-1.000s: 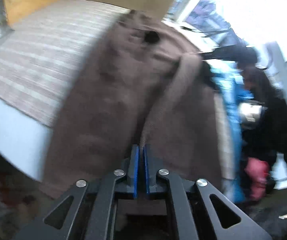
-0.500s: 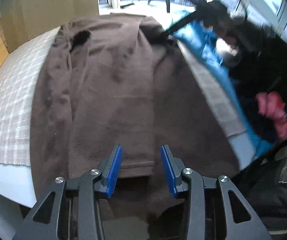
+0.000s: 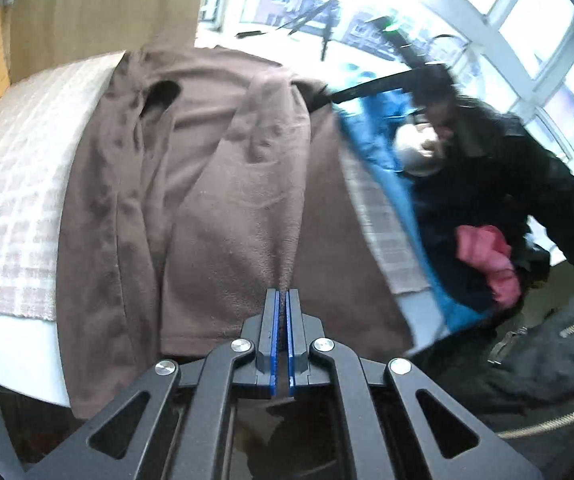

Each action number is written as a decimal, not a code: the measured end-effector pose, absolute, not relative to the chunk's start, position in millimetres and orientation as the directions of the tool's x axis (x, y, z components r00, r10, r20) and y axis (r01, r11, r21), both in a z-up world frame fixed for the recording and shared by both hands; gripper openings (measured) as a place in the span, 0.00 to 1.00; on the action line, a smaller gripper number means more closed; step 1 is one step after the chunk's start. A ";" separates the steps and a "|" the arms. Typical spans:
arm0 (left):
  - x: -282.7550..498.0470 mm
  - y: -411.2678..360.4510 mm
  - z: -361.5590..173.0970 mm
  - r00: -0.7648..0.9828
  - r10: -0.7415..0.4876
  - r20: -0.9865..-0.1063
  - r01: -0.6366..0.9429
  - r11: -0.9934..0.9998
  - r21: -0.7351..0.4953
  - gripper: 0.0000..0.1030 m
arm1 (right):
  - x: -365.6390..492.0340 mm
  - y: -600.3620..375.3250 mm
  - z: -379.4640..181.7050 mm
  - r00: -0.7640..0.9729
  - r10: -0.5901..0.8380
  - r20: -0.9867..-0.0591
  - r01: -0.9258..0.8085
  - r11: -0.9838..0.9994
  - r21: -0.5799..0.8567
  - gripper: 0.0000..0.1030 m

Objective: Fold clothes

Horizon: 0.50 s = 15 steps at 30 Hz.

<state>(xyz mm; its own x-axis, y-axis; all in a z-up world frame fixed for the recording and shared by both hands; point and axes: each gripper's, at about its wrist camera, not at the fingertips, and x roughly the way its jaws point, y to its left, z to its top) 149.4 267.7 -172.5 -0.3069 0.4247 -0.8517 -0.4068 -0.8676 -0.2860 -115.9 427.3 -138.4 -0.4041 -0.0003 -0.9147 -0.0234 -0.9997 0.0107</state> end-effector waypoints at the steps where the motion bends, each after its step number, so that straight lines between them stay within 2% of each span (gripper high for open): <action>1: 151.8 273.3 -176.0 -0.289 0.431 -0.855 -0.420 -0.860 -0.291 0.02 | -117.4 434.3 -144.6 -0.393 0.055 -0.918 -0.059 -0.998 -0.035 0.00; 4: 154.6 289.6 -205.6 -0.179 0.388 -0.904 -0.446 -0.851 -0.277 0.03 | -117.7 445.1 -149.0 -0.369 0.037 -0.929 -0.104 -0.995 0.002 0.00; 6: 151.3 286.8 -214.5 -0.136 0.366 -0.921 -0.412 -0.866 -0.283 0.04 | -111.9 436.4 -136.5 -0.406 -0.002 -0.914 -0.051 -0.998 0.025 0.00; 10: 125.8 272.1 -184.0 -0.213 0.381 -0.900 -0.391 -0.877 -0.279 0.07 | -102.1 407.8 -124.3 -0.426 -0.066 -0.902 0.087 -0.996 0.032 0.20; 13: 84.6 268.7 -156.3 -0.284 0.382 -0.879 -0.401 -0.880 -0.253 0.09 | -102.2 401.9 -131.2 -0.400 -0.044 -0.916 0.125 -0.992 -0.007 0.20; 15: 55.1 270.2 -142.2 -0.306 0.400 -0.864 -0.426 -0.869 -0.251 0.17 | -104.1 400.5 -138.0 -0.391 -0.027 -0.920 0.138 -0.990 -0.029 0.20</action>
<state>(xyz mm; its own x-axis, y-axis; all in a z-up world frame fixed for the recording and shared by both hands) 55.1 270.2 -142.2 -0.3064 0.3996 -0.8640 -0.4258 -0.8693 -0.2511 -104.1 400.5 -138.0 -0.3910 -0.0273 -0.9200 0.1376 -0.9901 -0.0291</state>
